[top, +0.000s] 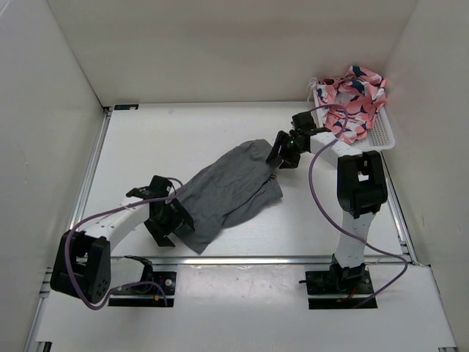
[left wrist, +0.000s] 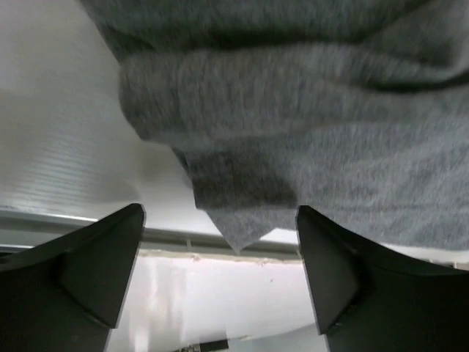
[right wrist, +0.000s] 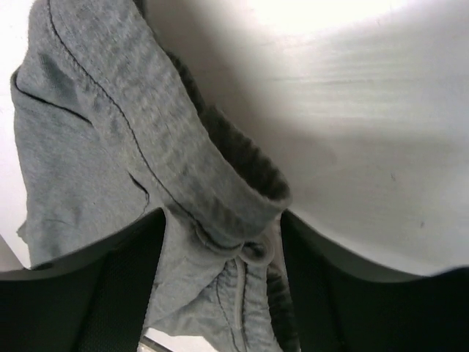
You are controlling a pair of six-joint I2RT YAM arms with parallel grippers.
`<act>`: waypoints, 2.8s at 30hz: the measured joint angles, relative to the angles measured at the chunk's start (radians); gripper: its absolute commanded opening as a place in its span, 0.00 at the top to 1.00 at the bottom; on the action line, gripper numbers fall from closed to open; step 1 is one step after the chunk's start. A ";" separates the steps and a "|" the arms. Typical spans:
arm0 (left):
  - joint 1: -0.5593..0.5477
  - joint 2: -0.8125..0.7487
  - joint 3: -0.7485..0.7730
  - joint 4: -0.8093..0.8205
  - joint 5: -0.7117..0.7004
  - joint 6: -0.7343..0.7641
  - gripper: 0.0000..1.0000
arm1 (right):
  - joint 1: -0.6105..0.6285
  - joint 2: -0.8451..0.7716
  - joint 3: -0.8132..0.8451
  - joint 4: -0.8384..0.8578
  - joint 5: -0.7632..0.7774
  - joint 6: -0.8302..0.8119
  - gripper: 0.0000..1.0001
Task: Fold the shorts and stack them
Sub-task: Flatten the shorts out, then fold the shorts
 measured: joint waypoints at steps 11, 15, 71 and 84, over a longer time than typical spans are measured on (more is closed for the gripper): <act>0.000 0.105 0.046 0.022 -0.098 -0.027 0.90 | -0.001 0.036 0.035 0.004 -0.010 0.006 1.00; 0.000 0.099 0.076 0.023 -0.108 -0.027 0.90 | -0.001 0.036 0.035 0.004 -0.013 0.004 1.00; 0.375 -0.047 0.366 -0.087 -0.053 0.188 0.05 | 0.004 -0.808 -0.650 0.010 0.138 0.207 0.19; 0.365 0.397 0.399 0.069 -0.074 0.178 0.04 | -0.018 -0.734 -0.856 0.248 0.009 0.487 0.19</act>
